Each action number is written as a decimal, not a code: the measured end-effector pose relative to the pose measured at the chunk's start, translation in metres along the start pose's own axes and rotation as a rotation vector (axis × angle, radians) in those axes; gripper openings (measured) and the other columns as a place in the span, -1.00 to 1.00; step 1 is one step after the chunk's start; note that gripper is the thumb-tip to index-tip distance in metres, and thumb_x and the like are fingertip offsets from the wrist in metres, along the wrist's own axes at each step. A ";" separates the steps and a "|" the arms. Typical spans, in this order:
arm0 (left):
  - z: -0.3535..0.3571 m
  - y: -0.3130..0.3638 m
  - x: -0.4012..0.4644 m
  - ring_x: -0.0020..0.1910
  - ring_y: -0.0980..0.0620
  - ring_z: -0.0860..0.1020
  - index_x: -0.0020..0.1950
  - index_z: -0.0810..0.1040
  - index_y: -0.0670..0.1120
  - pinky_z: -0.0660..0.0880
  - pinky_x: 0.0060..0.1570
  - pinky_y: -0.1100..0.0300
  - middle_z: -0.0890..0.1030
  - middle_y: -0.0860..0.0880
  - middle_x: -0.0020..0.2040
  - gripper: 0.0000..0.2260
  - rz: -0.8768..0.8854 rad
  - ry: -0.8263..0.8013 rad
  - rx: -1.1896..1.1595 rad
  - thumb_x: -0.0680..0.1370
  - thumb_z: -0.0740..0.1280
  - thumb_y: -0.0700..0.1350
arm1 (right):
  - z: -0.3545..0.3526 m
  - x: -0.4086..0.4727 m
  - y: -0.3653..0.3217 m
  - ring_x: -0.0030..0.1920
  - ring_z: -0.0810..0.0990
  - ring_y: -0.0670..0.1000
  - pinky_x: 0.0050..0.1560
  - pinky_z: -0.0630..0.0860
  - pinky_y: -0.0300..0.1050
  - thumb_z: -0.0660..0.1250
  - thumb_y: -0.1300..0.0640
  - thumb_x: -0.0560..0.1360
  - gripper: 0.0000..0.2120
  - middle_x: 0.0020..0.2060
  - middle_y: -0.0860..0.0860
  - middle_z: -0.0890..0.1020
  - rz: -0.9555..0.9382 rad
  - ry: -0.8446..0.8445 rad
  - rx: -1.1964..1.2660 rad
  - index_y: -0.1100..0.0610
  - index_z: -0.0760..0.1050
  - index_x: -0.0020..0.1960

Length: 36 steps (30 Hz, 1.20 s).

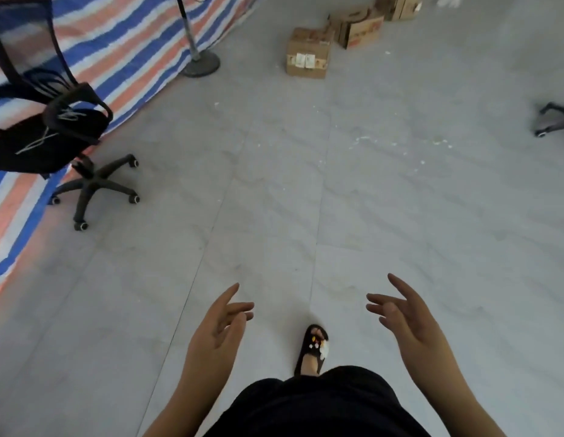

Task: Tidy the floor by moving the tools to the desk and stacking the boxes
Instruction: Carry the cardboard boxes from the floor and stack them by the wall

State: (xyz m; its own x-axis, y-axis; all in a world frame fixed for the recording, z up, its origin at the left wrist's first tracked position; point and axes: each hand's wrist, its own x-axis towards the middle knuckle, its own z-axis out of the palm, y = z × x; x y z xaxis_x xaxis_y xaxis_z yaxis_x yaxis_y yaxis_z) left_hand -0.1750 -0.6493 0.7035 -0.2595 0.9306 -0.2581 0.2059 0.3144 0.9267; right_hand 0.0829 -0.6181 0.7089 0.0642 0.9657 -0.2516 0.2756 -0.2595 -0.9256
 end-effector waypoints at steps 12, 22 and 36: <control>0.063 0.080 0.218 0.02 0.19 0.61 0.22 0.39 0.26 0.48 0.08 0.21 0.63 0.22 0.03 -0.62 -0.055 0.045 -0.010 0.40 0.24 0.13 | -0.016 0.237 -0.045 0.02 0.63 -0.18 0.18 0.49 -0.01 0.19 0.16 0.57 -0.64 0.00 -0.24 0.65 0.076 -0.084 -0.054 -0.25 0.32 0.23; 0.056 0.175 0.499 -0.02 0.24 0.60 0.24 0.40 0.18 0.48 0.05 0.24 0.63 0.09 0.02 -0.66 0.011 0.073 0.030 0.60 0.19 -0.23 | 0.036 0.490 -0.136 0.03 0.63 -0.16 0.19 0.49 0.02 0.19 0.09 0.56 -0.68 0.00 -0.22 0.65 0.017 0.015 0.038 -0.25 0.33 0.23; 0.144 0.266 0.794 0.00 0.24 0.60 0.19 0.39 0.27 0.48 0.11 0.17 0.62 0.24 -0.01 -0.63 -0.039 0.005 0.113 0.60 0.19 -0.21 | 0.012 0.797 -0.197 0.04 0.63 -0.14 0.22 0.48 0.07 0.18 0.09 0.57 -0.68 0.00 -0.18 0.66 0.093 0.084 0.050 -0.24 0.34 0.24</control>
State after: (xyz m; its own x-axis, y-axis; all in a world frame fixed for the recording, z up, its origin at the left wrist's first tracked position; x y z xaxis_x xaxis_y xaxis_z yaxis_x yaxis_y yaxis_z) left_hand -0.1905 0.2006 0.7056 -0.2737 0.9164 -0.2919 0.3006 0.3698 0.8791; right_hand 0.0686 0.2026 0.6878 0.1680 0.9345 -0.3139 0.2172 -0.3457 -0.9129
